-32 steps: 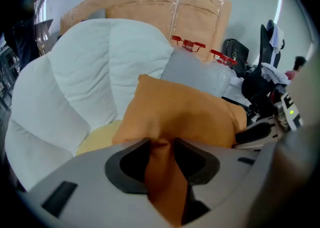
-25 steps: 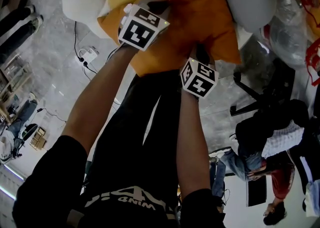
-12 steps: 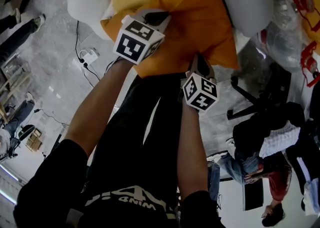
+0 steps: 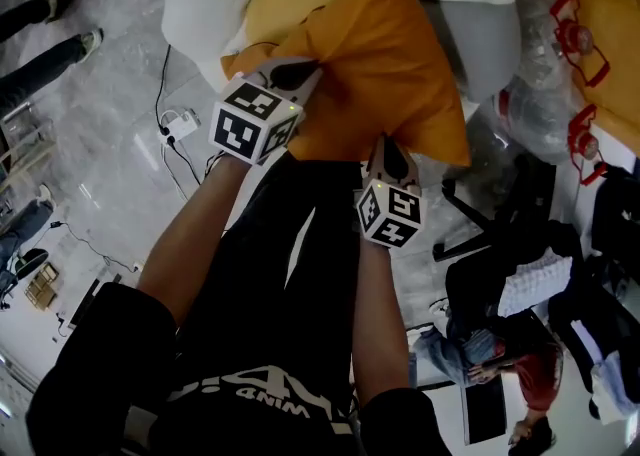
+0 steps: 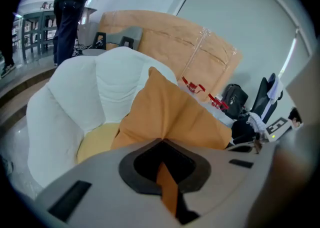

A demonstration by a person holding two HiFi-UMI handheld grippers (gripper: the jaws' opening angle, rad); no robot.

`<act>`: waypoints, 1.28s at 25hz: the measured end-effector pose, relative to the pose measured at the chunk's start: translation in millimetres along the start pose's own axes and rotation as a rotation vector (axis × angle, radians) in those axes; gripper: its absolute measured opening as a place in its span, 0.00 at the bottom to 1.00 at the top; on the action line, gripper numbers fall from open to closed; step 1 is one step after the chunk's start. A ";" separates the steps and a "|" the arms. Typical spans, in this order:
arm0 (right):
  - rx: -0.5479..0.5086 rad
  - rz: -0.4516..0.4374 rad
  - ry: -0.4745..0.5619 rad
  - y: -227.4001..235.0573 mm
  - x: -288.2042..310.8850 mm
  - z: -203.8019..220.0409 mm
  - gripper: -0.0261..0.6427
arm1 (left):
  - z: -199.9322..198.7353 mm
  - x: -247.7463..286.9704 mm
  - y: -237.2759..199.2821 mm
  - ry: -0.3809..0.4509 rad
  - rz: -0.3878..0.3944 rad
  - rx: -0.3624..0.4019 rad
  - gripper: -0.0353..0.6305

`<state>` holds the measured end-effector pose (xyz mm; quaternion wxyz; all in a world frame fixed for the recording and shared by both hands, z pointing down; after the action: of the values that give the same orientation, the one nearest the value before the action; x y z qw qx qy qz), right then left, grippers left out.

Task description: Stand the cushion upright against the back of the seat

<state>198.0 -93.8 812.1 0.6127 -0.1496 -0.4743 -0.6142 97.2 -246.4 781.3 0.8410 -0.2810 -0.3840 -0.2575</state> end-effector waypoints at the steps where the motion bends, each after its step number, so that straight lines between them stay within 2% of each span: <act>1: -0.027 -0.007 0.007 -5.6 -3.5 -11.5 0.08 | -8.8 -8.3 -3.2 0.018 -0.005 -0.008 0.07; 9: -0.194 0.002 0.106 -51.6 -41.7 -109.3 0.08 | -80.8 -84.4 -19.7 0.181 -0.029 -0.065 0.07; 16: -0.276 -0.026 0.248 -77.6 -54.7 -218.5 0.08 | -147.8 -120.6 -44.8 0.311 -0.051 -0.137 0.07; 24: -0.338 -0.089 0.375 -97.5 -28.5 -328.3 0.08 | -214.4 -120.9 -91.8 0.445 -0.060 -0.185 0.07; 29: -0.365 -0.104 0.396 -95.1 1.3 -364.0 0.08 | -236.7 -104.0 -115.6 0.481 -0.062 -0.182 0.07; 32: -0.390 -0.105 0.381 -88.1 25.7 -368.7 0.08 | -237.7 -83.9 -129.8 0.463 -0.097 -0.164 0.07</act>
<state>260.4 -409.7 610.2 0.6176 -0.1217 -0.2305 -0.7420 84.1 -479.6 620.6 0.8677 -0.2631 -0.1719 -0.3852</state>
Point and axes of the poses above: the fingertips, and each gripper's own axes: x forward along the fingers, y to its right, z out of its underside, the point moved 2 cm from there along -x, backward along the fingers, and after that the axes turned 7 degrees about -z, right-handed, at the moved point
